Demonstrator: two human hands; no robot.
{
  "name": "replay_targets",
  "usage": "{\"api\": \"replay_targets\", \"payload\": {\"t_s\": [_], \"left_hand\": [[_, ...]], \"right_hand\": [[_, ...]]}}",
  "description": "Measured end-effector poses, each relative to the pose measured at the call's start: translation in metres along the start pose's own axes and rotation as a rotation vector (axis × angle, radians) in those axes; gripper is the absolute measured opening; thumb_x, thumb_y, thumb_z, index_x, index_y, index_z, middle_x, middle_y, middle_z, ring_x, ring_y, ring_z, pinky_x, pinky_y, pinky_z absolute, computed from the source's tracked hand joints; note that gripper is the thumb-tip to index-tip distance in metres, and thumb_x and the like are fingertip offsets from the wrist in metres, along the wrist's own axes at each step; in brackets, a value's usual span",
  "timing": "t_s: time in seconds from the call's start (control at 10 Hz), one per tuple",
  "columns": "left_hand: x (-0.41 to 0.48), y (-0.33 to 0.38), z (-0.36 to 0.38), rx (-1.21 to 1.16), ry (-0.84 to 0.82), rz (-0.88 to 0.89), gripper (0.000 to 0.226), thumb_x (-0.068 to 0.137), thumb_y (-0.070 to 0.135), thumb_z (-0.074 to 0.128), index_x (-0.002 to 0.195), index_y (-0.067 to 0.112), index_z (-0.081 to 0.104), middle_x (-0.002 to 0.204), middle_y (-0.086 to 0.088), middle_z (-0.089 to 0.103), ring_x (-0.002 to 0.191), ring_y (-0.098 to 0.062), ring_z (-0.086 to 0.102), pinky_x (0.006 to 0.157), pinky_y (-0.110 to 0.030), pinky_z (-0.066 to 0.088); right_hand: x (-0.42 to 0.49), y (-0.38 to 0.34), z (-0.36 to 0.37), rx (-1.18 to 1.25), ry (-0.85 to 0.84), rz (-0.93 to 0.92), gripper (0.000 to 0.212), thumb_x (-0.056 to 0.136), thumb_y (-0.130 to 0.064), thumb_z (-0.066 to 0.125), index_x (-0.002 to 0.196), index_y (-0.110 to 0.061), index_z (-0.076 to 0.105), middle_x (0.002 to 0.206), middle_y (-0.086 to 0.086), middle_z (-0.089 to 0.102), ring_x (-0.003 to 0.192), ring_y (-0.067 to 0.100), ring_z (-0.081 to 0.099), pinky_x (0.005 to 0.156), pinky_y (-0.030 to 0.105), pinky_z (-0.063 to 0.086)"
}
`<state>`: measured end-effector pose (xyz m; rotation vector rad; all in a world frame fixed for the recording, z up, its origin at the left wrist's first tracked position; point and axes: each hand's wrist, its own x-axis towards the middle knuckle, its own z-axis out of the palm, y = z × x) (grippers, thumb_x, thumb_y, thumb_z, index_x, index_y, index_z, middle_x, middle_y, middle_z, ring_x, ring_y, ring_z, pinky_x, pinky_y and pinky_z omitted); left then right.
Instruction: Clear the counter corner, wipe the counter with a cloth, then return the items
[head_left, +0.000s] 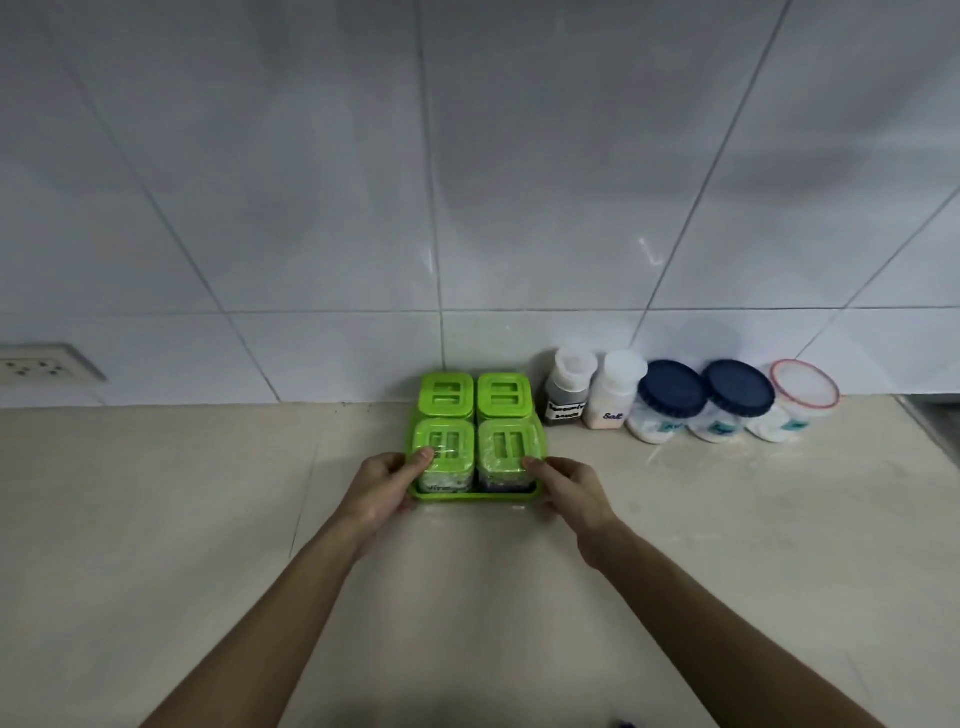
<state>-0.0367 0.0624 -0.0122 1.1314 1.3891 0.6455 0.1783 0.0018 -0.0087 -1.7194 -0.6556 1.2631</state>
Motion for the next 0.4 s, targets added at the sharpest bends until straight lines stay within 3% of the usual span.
{"api": "replay_targets", "payload": {"t_s": [0.2, 0.3, 0.4], "left_hand": [[0.011, -0.003, 0.005, 0.068, 0.043, 0.014, 0.044, 0.085, 0.051, 0.061, 0.096, 0.008, 0.071, 0.089, -0.009, 0.072, 0.073, -0.020, 0.061, 0.068, -0.034, 0.052], [0.005, 0.001, 0.005, 0.179, 0.101, 0.016, 0.059, 0.075, 0.067, 0.060, 0.088, 0.010, 0.071, 0.089, -0.009, 0.073, 0.083, -0.026, 0.066, 0.078, -0.043, 0.055], [-0.002, 0.001, 0.001, 0.168, 0.216, -0.026, 0.059, 0.074, 0.071, 0.058, 0.084, 0.013, 0.067, 0.085, -0.006, 0.069, 0.080, -0.026, 0.063, 0.077, -0.041, 0.053]], "right_hand": [[0.009, 0.002, 0.003, -0.019, 0.036, -0.070, 0.018, 0.088, -0.030, 0.063, 0.091, -0.012, 0.066, 0.082, 0.002, 0.066, 0.070, 0.009, 0.054, 0.066, 0.025, 0.043], [0.007, 0.002, 0.001, -0.158, 0.041, -0.102, 0.041, 0.088, -0.040, 0.061, 0.104, -0.004, 0.068, 0.093, 0.009, 0.069, 0.077, 0.015, 0.057, 0.073, 0.033, 0.047], [0.000, 0.000, -0.005, -0.306, 0.115, -0.161, 0.053, 0.086, -0.043, 0.062, 0.118, -0.001, 0.060, 0.106, 0.012, 0.067, 0.088, 0.021, 0.061, 0.084, 0.040, 0.049]]}}
